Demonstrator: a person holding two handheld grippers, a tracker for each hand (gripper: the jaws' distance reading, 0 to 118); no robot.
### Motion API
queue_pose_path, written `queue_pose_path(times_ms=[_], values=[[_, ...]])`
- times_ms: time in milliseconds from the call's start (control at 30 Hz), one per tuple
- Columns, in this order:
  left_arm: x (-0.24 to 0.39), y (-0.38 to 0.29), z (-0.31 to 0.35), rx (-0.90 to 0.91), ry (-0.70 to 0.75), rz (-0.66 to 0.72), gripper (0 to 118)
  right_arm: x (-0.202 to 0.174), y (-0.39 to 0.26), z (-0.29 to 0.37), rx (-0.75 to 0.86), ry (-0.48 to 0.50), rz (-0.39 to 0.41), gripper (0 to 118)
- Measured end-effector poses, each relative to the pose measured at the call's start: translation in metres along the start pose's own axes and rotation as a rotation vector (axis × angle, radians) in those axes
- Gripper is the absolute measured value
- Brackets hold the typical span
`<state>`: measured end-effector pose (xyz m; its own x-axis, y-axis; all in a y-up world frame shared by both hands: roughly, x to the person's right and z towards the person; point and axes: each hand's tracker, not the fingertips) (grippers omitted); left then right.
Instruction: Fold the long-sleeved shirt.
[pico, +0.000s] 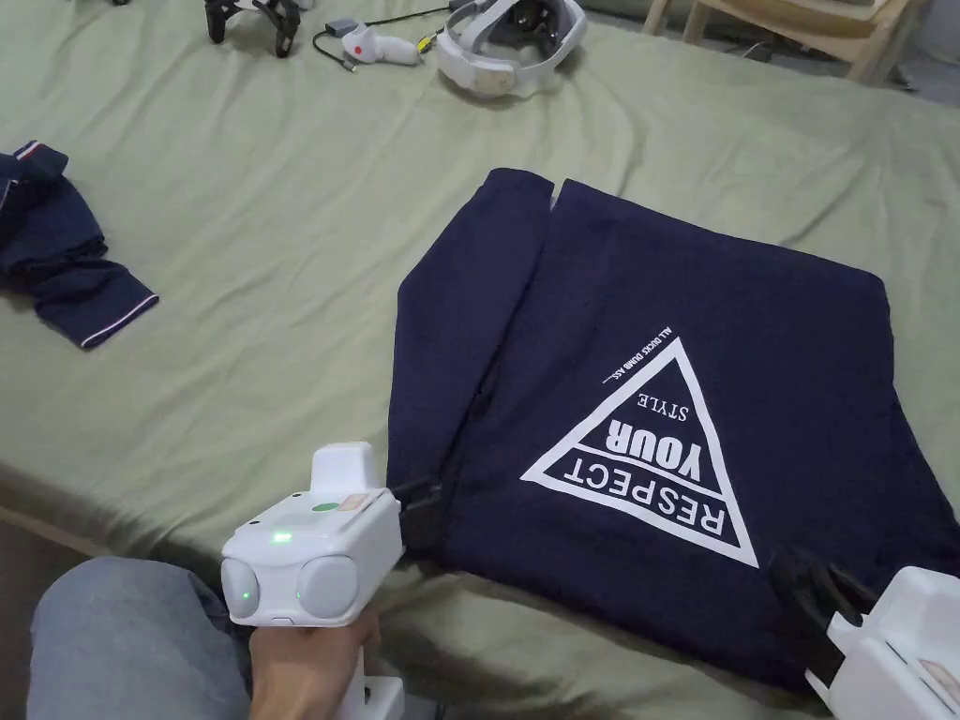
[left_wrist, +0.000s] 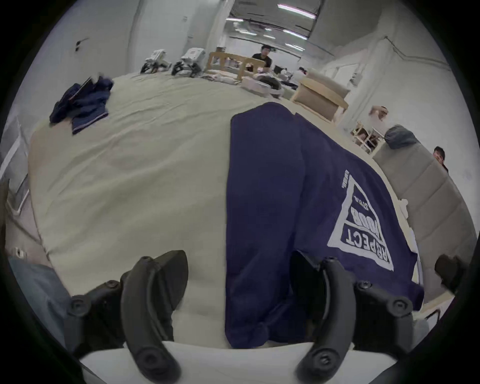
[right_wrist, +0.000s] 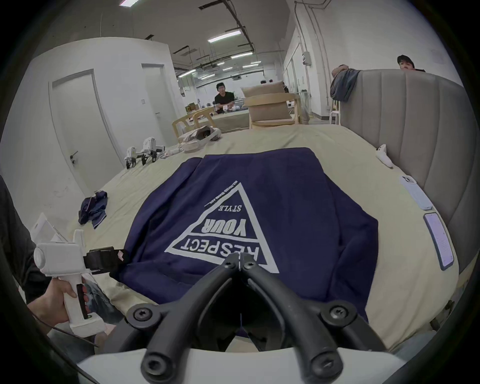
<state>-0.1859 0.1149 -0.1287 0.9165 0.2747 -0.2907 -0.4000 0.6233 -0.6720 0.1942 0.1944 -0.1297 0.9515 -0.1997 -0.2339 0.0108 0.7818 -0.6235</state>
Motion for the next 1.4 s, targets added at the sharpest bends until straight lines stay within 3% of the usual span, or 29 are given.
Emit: queue_pose_path(times_ms=[67, 167, 267, 300, 333, 367, 633, 767, 800, 833, 867, 900, 967, 1067, 1100, 1167, 1200, 1267, 1400], values=[[0.005, -0.005, 0.002, 0.006, 0.021, -0.074, 74, -0.001, 0.0, -0.004, -0.007, 0.003, -0.005, 0], [0.0, -0.011, -0.004, 0.003, 0.041, -0.047, 54, -0.002, 0.0, -0.008, -0.014, 0.007, -0.018, 0], [-0.003, -0.009, -0.003, 0.027, 0.059, -0.062, 48, -0.003, 0.002, -0.008, -0.015, 0.017, -0.017, 0], [-0.004, -0.007, -0.002, 0.024, 0.05, -0.054, 35, -0.004, 0.004, -0.01, -0.015, 0.017, -0.014, 0], [-0.003, -0.007, -0.001, 0.025, 0.05, -0.046, 12, -0.004, 0.006, -0.012, -0.015, 0.019, -0.013, 0], [-0.001, -0.008, 0.0, 0.019, 0.064, -0.052, 4, -0.004, 0.009, -0.013, -0.013, 0.022, -0.013, 0], [0.003, -0.006, 0.005, 0.039, 0.061, -0.067, 3, -0.013, 0.047, -0.043, 0.002, 0.072, 0.015, 0], [-0.005, -0.002, 0.004, 0.023, 0.043, -0.029, 3, -0.03, 0.099, -0.1, -0.026, 0.169, 0.093, 1], [-0.005, -0.001, 0.004, 0.019, 0.041, -0.025, 3, -0.035, 0.114, -0.118, -0.038, 0.193, 0.108, 13], [-0.006, -0.001, 0.002, 0.012, 0.039, -0.019, 3, -0.041, 0.136, -0.146, -0.043, 0.207, 0.122, 43], [-0.006, -0.001, 0.001, 0.005, 0.037, -0.015, 3, -0.046, 0.15, -0.166, -0.06, 0.223, 0.135, 94], [-0.006, 0.0, 0.0, -0.005, 0.039, -0.008, 3, -0.054, 0.171, -0.199, -0.11, 0.215, 0.152, 118], [-0.006, 0.003, -0.001, -0.018, 0.039, 0.009, 3, -0.066, 0.203, -0.257, -0.121, 0.208, 0.185, 116], [-0.004, 0.006, -0.004, -0.04, 0.046, 0.032, 3, -0.087, 0.248, -0.347, -0.227, 0.122, 0.215, 114], [-0.004, 0.007, -0.005, -0.047, 0.051, 0.04, 3, -0.085, 0.262, -0.376, -0.266, 0.101, 0.2, 110], [-0.004, 0.008, -0.006, -0.06, 0.053, 0.054, 3, -0.092, 0.278, -0.423, -0.312, 0.087, 0.177, 87], [-0.003, 0.009, -0.006, -0.064, 0.054, 0.059, 3, -0.095, 0.284, -0.444, -0.35, 0.098, 0.163, 82], [-0.004, 0.008, -0.008, -0.071, 0.055, 0.071, 3, -0.106, 0.291, -0.472, -0.42, 0.091, 0.131, 81], [-0.007, 0.009, -0.01, -0.081, 0.048, 0.087, 3, -0.117, 0.297, -0.514, -0.497, 0.083, 0.17, 80]])
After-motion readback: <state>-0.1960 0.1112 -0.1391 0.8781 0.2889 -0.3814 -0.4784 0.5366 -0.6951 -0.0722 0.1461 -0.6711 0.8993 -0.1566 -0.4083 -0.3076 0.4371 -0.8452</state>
